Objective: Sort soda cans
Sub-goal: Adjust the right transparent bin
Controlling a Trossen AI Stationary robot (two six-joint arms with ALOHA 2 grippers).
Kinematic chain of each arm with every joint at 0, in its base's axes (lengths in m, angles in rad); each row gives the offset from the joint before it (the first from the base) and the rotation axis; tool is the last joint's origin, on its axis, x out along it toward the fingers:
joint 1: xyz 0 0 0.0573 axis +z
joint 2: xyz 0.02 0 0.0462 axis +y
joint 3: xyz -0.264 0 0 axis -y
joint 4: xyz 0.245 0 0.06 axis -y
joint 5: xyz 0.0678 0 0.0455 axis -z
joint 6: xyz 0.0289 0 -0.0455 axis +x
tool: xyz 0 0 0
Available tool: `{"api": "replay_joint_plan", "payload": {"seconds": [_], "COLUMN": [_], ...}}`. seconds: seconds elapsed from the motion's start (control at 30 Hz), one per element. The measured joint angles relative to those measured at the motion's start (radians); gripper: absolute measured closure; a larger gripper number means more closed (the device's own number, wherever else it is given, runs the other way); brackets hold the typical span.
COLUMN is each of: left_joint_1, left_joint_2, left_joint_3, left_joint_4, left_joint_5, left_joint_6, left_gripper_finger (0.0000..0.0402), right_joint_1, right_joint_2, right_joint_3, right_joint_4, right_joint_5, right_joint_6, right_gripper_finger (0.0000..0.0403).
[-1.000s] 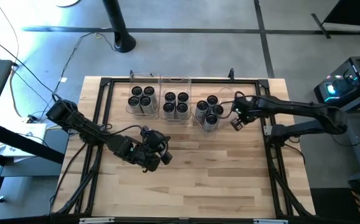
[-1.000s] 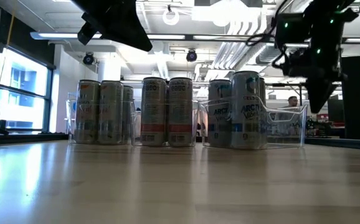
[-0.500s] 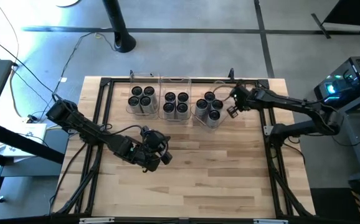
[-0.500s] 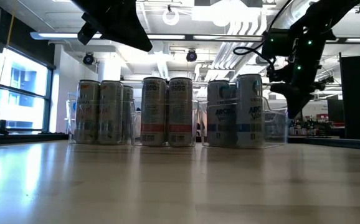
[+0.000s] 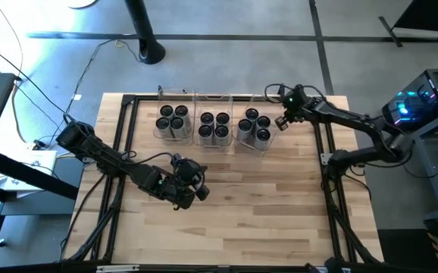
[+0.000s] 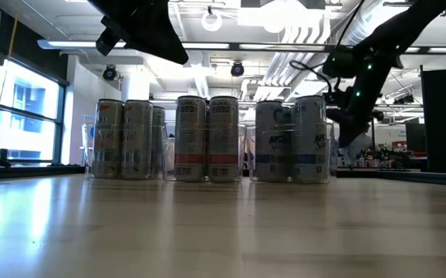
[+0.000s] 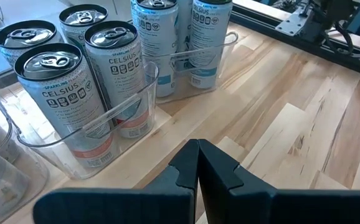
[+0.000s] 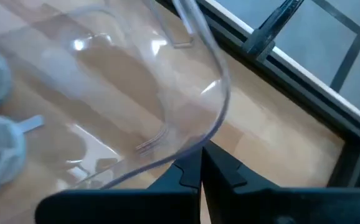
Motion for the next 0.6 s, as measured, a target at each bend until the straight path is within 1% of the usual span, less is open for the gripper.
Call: {"api": "replay_joint_plan", "payload": {"seconds": [0.1,0.2,0.3,0.6], "left_joint_1": [0.0,0.0,0.0,0.0], "left_joint_2": [0.0,0.0,0.0,0.0], "left_joint_3": [0.0,0.0,0.0,0.0], "left_joint_4": [0.0,-0.001,-0.001,0.0], "left_joint_5": [0.0,0.0,0.0,0.0], "left_joint_6": [0.0,0.0,0.0,-0.001], "left_gripper_finger": [0.0402,0.0401,0.0402,0.0401], "right_joint_1": [-0.029,-0.048,-0.062,-0.101], "right_joint_2": [0.051,0.1,0.144,0.226], "right_joint_3": [0.0,0.0,0.0,0.0], "right_joint_4": [0.052,0.112,0.193,0.374], "right_joint_5": [-0.008,-0.044,-0.057,-0.097], "right_joint_6": [-0.027,-0.06,-0.091,-0.163], "right_gripper_finger": [0.0403,0.0403,0.0403,0.0403]}}
